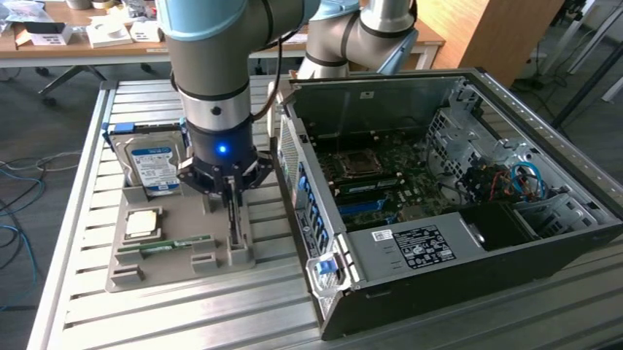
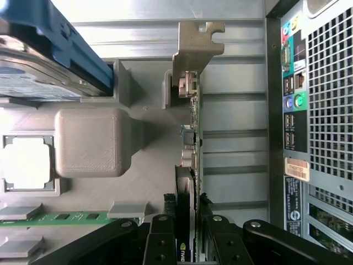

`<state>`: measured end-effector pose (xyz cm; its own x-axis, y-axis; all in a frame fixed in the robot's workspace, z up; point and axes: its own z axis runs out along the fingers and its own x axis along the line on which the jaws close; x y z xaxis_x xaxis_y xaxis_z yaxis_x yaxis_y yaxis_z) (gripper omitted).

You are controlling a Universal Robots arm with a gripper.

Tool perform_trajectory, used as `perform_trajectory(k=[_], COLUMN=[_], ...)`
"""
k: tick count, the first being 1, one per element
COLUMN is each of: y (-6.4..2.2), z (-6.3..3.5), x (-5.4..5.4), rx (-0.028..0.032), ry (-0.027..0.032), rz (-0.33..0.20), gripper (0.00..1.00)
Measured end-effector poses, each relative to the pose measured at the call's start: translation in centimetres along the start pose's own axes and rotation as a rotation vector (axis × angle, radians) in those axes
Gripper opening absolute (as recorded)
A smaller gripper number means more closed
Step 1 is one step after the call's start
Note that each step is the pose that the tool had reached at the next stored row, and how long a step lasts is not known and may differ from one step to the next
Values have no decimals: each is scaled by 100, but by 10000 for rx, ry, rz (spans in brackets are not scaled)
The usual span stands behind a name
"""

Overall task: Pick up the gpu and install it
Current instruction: 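Pick up the gpu and move the gpu toward the slot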

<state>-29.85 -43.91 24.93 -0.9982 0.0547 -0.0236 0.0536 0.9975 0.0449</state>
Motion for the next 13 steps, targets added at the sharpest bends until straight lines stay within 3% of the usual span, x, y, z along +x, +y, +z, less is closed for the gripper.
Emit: perform_trajectory(k=[13], y=[17], z=[-377], x=[-9], rx=[-1], ry=[-1], rz=[0], gripper=[26])
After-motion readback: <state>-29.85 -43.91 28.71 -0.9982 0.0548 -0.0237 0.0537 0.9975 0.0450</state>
